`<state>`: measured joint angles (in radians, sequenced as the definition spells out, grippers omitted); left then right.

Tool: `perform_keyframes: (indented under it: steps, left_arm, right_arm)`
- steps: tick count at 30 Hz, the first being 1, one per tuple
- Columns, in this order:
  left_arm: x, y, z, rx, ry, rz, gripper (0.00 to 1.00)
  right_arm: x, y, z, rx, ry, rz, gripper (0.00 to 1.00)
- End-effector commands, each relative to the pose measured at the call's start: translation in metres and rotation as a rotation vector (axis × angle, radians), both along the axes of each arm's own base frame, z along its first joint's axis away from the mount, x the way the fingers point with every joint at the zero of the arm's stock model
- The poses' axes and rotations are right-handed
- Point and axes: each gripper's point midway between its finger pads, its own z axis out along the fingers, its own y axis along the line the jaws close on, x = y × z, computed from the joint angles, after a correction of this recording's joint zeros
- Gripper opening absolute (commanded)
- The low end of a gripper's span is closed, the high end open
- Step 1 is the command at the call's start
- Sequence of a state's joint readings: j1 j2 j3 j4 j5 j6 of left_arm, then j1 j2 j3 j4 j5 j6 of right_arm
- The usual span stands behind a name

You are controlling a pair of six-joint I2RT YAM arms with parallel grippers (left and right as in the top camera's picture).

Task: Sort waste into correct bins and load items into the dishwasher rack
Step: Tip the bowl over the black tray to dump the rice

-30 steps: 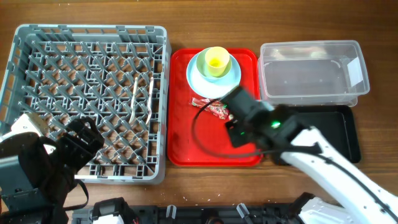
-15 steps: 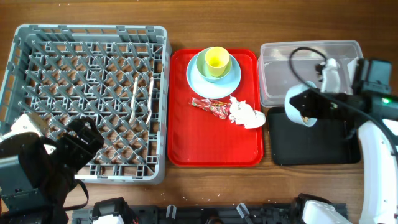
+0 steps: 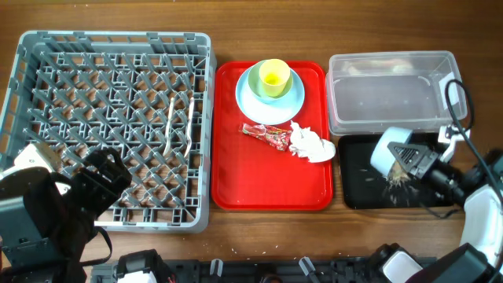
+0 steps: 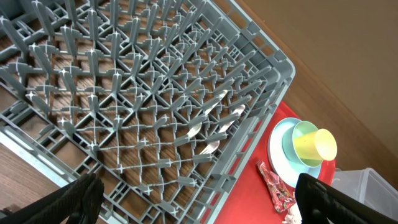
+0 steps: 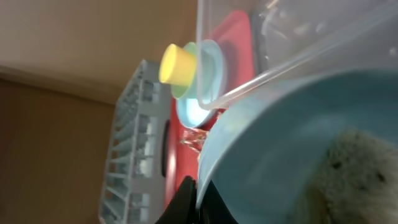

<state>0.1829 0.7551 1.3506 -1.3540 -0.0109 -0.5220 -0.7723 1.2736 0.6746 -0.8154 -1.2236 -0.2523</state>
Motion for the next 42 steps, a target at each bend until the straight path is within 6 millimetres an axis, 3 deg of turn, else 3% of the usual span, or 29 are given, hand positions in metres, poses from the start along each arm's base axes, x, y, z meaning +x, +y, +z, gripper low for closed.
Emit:
perform_keyframes:
  steps: [1, 4, 12, 14, 17, 19, 26, 33, 35, 37, 42]
  left_arm:
    - [-0.001, 0.003, 0.003, 0.002, -0.012, 0.02, 1.0]
    - [-0.001, 0.003, 0.003, 0.002, -0.012, 0.02, 1.0]
    - [-0.001, 0.003, 0.003, 0.002, -0.012, 0.02, 1.0]
    - [-0.001, 0.003, 0.003, 0.002, -0.012, 0.02, 1.0]
    - [-0.001, 0.003, 0.003, 0.002, -0.012, 0.02, 1.0]
    - [-0.001, 0.003, 0.003, 0.002, -0.012, 0.02, 1.0]
    - [-0.001, 0.003, 0.003, 0.002, -0.012, 0.02, 1.0]
    - [-0.001, 0.003, 0.003, 0.002, -0.012, 0.02, 1.0]
    - [-0.001, 0.003, 0.003, 0.002, -0.012, 0.02, 1.0]
    - [-0.001, 0.003, 0.003, 0.002, -0.012, 0.02, 1.0]
    - [-0.001, 0.003, 0.003, 0.002, -0.012, 0.019, 1.0]
  right_arm:
    - [-0.003, 0.002, 0.03, 0.229, -0.175, -0.018, 0.04]
    - [-0.005, 0.002, 0.045, 0.337, -0.226, -0.014, 0.04]
    - [-0.003, 0.0, 0.044, 0.384, -0.181, -0.02, 0.04]
    - [-0.004, 0.001, 0.043, 0.485, -0.086, -0.042, 0.04]
    - [-0.001, -0.003, 0.043, 0.401, -0.151, -0.026, 0.04]
    - [-0.004, 0.001, 0.043, 0.52, -0.052, -0.049, 0.04]
    - [0.001, -0.004, 0.04, 0.426, -0.1, -0.04, 0.04]
    - [0.0, -0.003, 0.044, 0.512, -0.055, -0.042, 0.04]
    - [0.004, -0.007, 0.043, 0.439, -0.103, -0.034, 0.04]
    - [-0.001, -0.002, 0.044, 0.554, -0.016, -0.052, 0.04]
    - [0.006, -0.01, 0.046, 0.476, -0.076, -0.034, 0.04]
